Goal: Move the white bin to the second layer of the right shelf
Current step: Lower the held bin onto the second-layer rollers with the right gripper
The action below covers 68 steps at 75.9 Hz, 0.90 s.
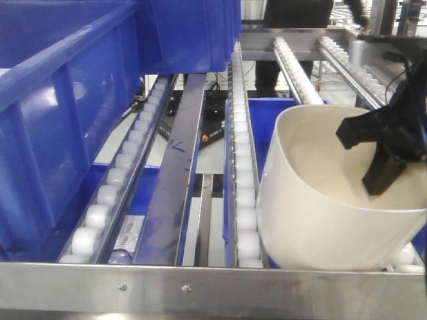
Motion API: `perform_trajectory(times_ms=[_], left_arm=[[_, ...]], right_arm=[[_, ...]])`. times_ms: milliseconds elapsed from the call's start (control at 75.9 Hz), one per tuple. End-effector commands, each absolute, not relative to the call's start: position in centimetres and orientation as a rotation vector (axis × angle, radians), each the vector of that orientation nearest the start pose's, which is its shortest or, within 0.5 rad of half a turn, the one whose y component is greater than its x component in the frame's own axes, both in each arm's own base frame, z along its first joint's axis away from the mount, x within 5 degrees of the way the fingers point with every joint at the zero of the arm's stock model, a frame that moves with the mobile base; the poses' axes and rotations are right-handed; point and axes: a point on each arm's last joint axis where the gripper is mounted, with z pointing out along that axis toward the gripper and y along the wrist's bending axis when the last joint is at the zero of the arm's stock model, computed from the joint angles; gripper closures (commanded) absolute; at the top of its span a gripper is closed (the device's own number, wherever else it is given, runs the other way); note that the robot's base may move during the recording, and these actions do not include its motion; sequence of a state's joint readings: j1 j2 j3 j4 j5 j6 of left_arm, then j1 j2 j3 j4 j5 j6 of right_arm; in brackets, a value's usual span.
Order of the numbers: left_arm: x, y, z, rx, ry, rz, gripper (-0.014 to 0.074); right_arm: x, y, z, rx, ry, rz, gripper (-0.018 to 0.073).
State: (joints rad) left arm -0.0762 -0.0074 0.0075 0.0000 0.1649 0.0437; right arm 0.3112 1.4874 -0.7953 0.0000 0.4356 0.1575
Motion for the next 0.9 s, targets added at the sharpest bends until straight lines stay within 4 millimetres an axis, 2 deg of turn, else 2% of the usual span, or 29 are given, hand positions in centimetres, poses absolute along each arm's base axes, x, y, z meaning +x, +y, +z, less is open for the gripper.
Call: perform_trajectory(times_ms=[0,369,448,514,606,685,883], left_arm=[[5.6,-0.4,19.2,0.093,1.581,-0.032,0.0512],[5.6,-0.4,19.2,0.093,1.581,-0.032,0.0512],[5.6,-0.4,19.2,0.093,1.581,-0.032,0.0512],[5.6,-0.4,19.2,0.093,1.581,-0.032,0.0512],[5.6,-0.4,19.2,0.093,1.581,-0.032,0.0512],[5.6,-0.4,19.2,0.093,1.581,-0.032,0.0512],[5.6,-0.4,19.2,0.093,1.581,-0.032,0.0512]], right_arm=[[27.3,8.7,22.1,-0.199,2.520,0.182,0.0504],[27.3,8.7,22.1,-0.200,2.525,0.181,0.0491],[27.3,8.7,22.1,-0.200,2.525,0.181,0.0403],[27.3,8.7,22.1,-0.200,2.525,0.181,0.0244],[27.3,8.7,22.1,-0.198,2.520,0.183,0.0095],[27.2,8.7,22.3,-0.192,2.519,0.189,0.0046],[26.9,8.6,23.3,-0.189,2.479,0.199,0.0044]])
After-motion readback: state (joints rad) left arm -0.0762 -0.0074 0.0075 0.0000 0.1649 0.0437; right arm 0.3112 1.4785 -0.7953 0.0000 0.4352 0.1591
